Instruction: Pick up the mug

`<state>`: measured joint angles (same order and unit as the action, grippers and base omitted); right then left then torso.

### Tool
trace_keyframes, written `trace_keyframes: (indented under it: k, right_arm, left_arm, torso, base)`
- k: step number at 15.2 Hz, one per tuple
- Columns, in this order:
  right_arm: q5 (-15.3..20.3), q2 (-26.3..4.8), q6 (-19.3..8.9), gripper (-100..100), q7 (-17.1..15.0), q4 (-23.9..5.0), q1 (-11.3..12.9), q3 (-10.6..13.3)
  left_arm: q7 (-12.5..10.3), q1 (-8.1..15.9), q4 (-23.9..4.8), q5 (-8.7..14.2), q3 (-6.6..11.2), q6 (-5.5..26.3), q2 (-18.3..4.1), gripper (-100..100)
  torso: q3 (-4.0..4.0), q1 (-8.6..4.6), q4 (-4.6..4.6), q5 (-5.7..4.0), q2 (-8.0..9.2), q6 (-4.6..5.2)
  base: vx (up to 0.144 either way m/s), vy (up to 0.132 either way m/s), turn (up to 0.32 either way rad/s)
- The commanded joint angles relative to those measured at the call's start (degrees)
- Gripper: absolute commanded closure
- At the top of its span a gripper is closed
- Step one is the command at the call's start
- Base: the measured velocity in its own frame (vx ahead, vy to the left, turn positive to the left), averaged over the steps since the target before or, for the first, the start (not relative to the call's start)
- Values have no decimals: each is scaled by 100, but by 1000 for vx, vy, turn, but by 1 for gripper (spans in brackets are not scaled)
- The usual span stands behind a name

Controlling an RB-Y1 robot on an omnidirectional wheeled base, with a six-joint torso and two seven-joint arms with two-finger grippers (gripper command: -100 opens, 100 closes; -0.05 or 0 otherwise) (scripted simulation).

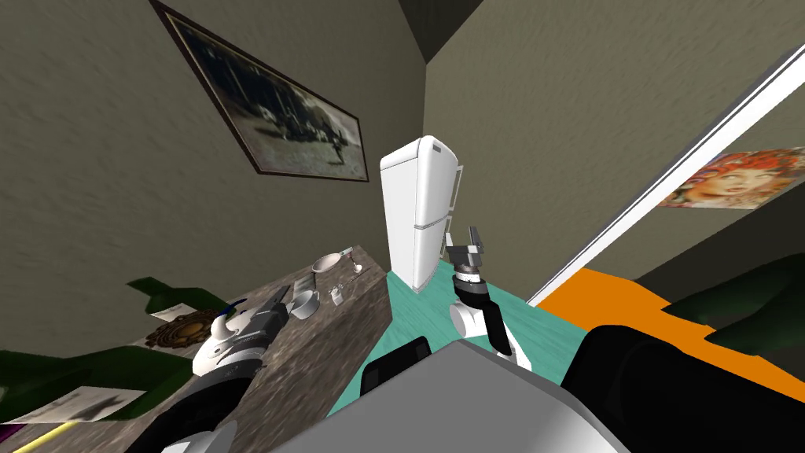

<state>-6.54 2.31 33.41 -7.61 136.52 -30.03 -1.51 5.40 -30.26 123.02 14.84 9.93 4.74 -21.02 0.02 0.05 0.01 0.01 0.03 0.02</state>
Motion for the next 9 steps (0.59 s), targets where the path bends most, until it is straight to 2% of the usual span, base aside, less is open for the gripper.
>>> trace_keyframes:
  k: [1, 3, 4, 6, 7, 9]
  right_arm:
    - [0, 0, 0, 0, 0, 0, 0, 0]
    - [0, 0, 0, 0, 0, 0, -1, 0]
    - [0, 0, 0, 0, 0, 0, -1, 0]
    - [0, 0, 0, 0, 0, 0, 0, 0]
    - [0, 0, 0, 0, 0, 0, 0, 0]
    - [0, 0, 0, 0, 0, 0, 0, 0]
  left_arm:
    - [-12, -2, -63, 159, 82, 286, -131, -100]
    - [-12, -2, -63, 159, 82, 413, -131, -100]
    - [-14, 0, -121, 366, 190, 581, -283, -100]
    - [-14, 0, -121, 366, 190, 821, -283, -100]
    - [-16, 4, -180, 579, 300, 966, -435, -100]
    - [-16, 4, -180, 579, 300, 1239, -435, -100]
  torso:
    - [0, 0, 0, 0, 0, 0]
    - [0, 1, 0, 1, 0, -3]
    - [-1, 0, 0, 0, -1, -3]
    - [-1, -1, 0, 0, -2, 0]
    - [-1, -1, 0, 0, -2, -2]
    - [-1, 0, 0, 0, -1, -1]
  base:
    - [-9, 8, -121]
    - [-6, 7, -10]
    - [-5, 1, -101]
    - [-6, 6, -93]
    - [-6, 5, -121]
    - [-6, 8, -88]
